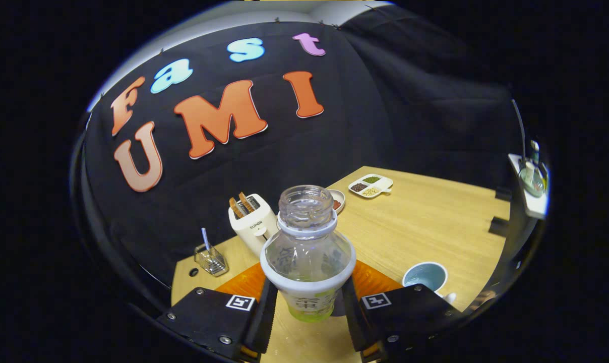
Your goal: Take the bottle from table, then pour the juice into the cup, finally place the bottle on the coaster
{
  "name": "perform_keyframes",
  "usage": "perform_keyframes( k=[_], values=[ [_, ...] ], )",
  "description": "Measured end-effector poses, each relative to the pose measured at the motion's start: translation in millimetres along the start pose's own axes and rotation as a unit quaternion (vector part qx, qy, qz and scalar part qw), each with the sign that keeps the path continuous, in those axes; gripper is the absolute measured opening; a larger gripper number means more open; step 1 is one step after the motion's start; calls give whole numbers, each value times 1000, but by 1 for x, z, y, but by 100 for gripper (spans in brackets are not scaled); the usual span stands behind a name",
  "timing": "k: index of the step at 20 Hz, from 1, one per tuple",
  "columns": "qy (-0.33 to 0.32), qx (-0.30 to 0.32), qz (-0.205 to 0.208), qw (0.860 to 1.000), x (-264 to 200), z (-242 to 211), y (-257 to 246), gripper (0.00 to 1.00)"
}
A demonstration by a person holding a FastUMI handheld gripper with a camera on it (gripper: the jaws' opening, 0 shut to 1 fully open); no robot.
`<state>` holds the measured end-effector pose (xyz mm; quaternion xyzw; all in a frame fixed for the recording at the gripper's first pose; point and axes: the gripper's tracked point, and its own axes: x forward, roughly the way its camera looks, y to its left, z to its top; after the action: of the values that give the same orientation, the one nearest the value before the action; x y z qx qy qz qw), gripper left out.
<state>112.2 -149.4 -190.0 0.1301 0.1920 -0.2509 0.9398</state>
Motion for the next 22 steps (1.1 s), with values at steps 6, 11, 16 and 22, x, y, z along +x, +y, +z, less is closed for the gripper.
perform_keyframes(
  k=[6,11,16,22],
  values=[
    [-17,-88,-46,995,12,-16,2,63],
    [-5,-98,-60,993,29,-39,0,63],
    [11,-85,-64,994,48,-55,-1,64],
    [22,-93,-68,993,62,-70,-2,66]
  ],
)
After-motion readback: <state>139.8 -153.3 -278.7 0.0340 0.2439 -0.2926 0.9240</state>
